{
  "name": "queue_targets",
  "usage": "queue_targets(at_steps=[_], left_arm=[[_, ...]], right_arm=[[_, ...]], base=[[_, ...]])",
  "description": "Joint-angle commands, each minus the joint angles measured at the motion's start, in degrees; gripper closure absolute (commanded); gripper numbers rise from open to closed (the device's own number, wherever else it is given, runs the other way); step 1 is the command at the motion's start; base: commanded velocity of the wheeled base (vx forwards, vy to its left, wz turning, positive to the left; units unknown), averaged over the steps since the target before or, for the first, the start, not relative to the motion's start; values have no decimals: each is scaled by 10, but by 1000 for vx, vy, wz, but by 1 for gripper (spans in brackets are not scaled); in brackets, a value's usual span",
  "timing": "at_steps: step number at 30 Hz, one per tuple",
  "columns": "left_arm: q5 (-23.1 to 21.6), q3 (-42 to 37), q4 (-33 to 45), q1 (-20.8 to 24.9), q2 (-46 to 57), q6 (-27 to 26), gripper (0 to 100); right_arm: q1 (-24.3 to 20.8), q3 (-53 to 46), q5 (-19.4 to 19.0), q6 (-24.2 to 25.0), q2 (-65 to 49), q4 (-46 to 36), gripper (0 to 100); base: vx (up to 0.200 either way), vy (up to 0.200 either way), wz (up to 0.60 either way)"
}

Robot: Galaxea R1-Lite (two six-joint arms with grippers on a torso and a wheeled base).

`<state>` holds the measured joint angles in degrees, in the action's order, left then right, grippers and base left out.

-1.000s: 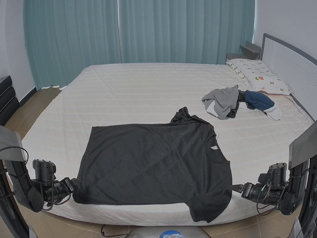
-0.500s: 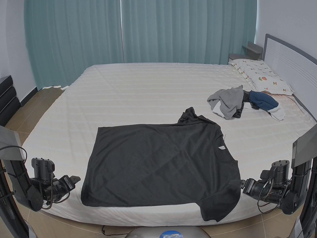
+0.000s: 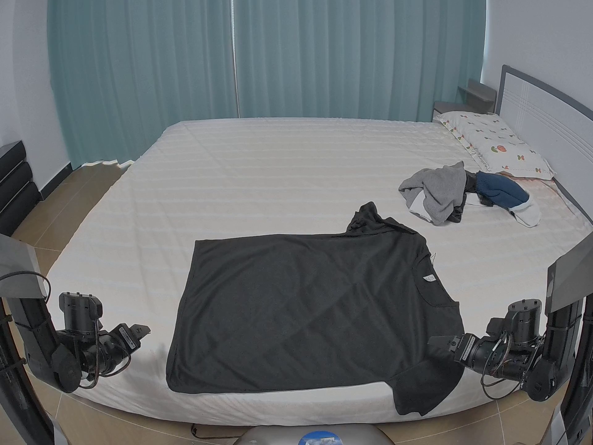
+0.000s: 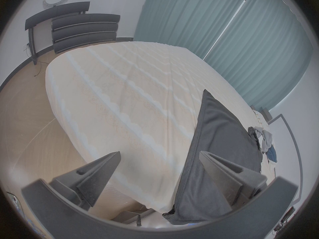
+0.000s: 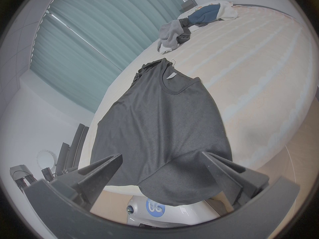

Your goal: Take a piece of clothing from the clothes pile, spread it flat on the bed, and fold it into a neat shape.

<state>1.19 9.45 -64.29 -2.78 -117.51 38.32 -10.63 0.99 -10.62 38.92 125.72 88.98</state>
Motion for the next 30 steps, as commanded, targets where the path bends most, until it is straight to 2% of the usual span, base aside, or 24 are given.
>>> queue_targets(at_steps=[1, 8, 10, 18, 22, 27, 30], left_arm=[[0, 2, 0, 2, 2, 4, 0], [-1, 1, 0, 10, 2, 12, 0], [-1, 2, 0, 28, 3, 39, 0], [-4, 1, 0, 50, 2, 68, 0], [-34, 1, -1, 55, 7, 91, 0], [-57, 3, 0, 55, 9, 109, 0], [-65, 5, -1, 56, 9, 116, 0]], right_arm=[[0, -6, 0, 0, 0, 8, 0], [0, -5, -1, 2, 0, 7, 0], [0, -4, -1, 4, 0, 8, 0], [-3, 43, 2, 30, -19, 7, 0], [-7, 102, 4, 28, -17, -14, 0], [-7, 227, 4, 28, -25, -135, 0], [-8, 350, 4, 30, -20, -246, 0]], base=[[200, 0, 0], [200, 0, 0], [200, 0, 0], [0, 0, 0], [0, 0, 0], [0, 0, 0], [0, 0, 0]])
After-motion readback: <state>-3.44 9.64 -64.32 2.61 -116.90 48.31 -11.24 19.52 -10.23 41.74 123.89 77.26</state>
